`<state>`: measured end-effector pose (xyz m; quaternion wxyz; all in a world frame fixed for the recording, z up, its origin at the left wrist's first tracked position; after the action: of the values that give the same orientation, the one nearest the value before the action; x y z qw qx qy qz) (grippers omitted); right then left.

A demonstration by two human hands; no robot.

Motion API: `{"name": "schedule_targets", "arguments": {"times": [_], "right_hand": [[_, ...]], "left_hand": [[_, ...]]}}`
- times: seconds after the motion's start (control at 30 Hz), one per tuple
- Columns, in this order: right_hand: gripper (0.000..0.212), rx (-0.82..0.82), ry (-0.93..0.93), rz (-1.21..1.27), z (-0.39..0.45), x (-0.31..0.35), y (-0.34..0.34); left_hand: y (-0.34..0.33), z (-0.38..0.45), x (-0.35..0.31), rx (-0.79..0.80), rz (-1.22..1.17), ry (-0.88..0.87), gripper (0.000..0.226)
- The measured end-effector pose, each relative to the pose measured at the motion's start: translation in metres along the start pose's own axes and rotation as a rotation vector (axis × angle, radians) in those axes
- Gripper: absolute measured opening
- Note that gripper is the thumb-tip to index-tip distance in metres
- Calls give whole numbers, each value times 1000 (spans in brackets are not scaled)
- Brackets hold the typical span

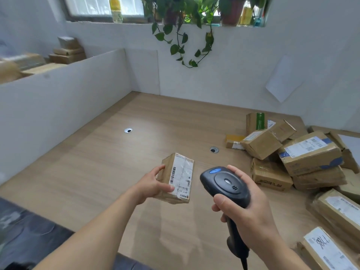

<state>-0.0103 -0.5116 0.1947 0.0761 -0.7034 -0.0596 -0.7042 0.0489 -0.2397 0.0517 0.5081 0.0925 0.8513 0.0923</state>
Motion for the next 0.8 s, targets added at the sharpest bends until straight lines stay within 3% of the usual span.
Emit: {"name": "schedule_targets", "arguments": {"times": [0.07,0.17,0.27,0.37,0.5,0.6,0.7,0.8], "right_hand": [[84,21,6,6,1,3,0],[83,42,-1,12,1,1,4],[80,52,-22,15,0,-8,12],[83,44,-43,14,-2,-16,22],[86,49,-60,21,-4,-18,30],[79,79,-61,40,-3,-15,32],[78,107,-63,42,0,-13,35],[79,159,-65,42,2,-9,28]], "left_hand": [[5,-5,8,-55,327,20,119],[-11,-18,40,-133,783,89,107],[-45,-28,78,-138,965,138,86],[-65,-29,103,-125,1119,190,79],[-67,-31,107,-86,1146,234,91],[-56,-34,101,-105,1000,273,95],[-33,-31,65,-113,833,250,99],[-2,-32,5,-72,664,207,90]]}}
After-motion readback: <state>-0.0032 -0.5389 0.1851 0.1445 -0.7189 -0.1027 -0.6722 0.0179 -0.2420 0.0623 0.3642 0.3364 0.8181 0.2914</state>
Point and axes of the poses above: each hand's wrist, its own z-axis towards the middle knuckle, its own y-axis out of the back of the hand, x = y × z, the point moved 8 cm from there along z, towards the middle knuckle, and after that the axes turned 5 degrees about z, right-handed, at the moved point
